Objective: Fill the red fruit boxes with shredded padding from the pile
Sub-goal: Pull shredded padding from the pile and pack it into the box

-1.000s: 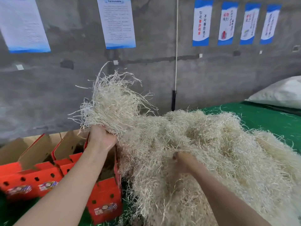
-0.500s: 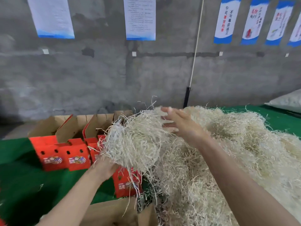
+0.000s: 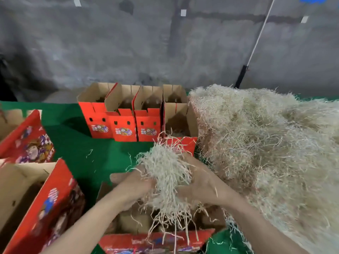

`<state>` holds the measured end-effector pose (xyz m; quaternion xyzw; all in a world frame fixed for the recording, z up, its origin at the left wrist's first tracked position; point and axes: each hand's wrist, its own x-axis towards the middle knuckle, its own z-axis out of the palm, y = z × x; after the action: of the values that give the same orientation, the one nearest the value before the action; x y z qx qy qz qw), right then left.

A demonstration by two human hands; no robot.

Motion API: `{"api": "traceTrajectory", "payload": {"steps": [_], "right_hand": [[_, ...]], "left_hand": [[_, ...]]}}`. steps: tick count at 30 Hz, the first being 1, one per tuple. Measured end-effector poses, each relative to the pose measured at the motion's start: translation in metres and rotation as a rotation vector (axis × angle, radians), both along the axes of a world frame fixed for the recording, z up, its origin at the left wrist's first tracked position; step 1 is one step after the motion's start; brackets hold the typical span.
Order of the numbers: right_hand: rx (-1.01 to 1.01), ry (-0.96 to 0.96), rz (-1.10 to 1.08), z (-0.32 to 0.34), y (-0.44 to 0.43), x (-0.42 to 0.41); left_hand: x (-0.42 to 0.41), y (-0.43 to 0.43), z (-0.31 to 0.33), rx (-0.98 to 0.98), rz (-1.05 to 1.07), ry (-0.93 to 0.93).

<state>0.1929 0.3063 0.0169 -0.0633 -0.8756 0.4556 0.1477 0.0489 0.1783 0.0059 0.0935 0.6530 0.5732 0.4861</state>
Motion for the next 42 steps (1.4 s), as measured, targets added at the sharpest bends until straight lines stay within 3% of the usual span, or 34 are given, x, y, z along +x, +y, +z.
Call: {"api": "traceTrajectory", "payload": {"steps": [3,7,11,16,20,22,25,27,29,32,37,39,40,42], "right_hand": [[-0.303,-0.092,-0.145,0.001,0.001,0.001],[-0.486,-0.109,-0.361,-0.004,0.000,0.008],[-0.368,-0.098,-0.237,0.000,-0.012,0.016],[-0.290,0.073,-0.310,-0.007,-0.010,0.014],[-0.239,-0.234,-0.072,-0.017,-0.036,-0.005],[-0.379,-0.161,-0.203,-0.027,-0.035,-0.012],[-0.762,-0.124,-0.639,-0.032,-0.015,-0.006],[-0.842,-0.139,-0.783,-0.038,-0.003,0.005],[-0.870,-0.128,-0.842,-0.037,-0.001,0.012],[-0.881,-0.147,-0.817,-0.035,-0.002,0.014],[-0.805,-0.276,-0.598,-0.029,-0.017,-0.004],[-0.794,-0.295,-0.558,-0.026,-0.022,-0.014],[-0.754,-0.280,-0.562,-0.025,-0.022,-0.016],[-0.732,-0.188,-0.626,-0.024,-0.015,-0.014]], "left_hand": [[-0.015,-0.009,-0.004,0.062,-0.203,0.151],[-0.032,-0.027,-0.016,0.095,-0.027,0.064],[-0.038,-0.032,-0.016,0.094,-0.024,0.046],[-0.042,-0.021,-0.004,0.056,-0.063,0.116],[-0.036,-0.003,-0.002,0.053,-0.086,0.046],[-0.034,0.002,-0.006,0.100,-0.091,0.022],[-0.040,-0.006,-0.011,0.159,-0.136,0.169],[-0.049,-0.014,-0.019,0.147,-0.095,0.267],[-0.052,-0.022,-0.022,0.168,-0.043,0.229],[-0.050,-0.027,-0.028,0.123,-0.090,0.111],[-0.031,-0.020,-0.015,0.061,-0.359,-0.071],[-0.022,-0.010,-0.013,-0.050,-0.284,0.008],[-0.023,-0.007,-0.019,-0.089,-0.208,0.134],[-0.029,-0.005,-0.028,-0.029,-0.060,0.311]]}}
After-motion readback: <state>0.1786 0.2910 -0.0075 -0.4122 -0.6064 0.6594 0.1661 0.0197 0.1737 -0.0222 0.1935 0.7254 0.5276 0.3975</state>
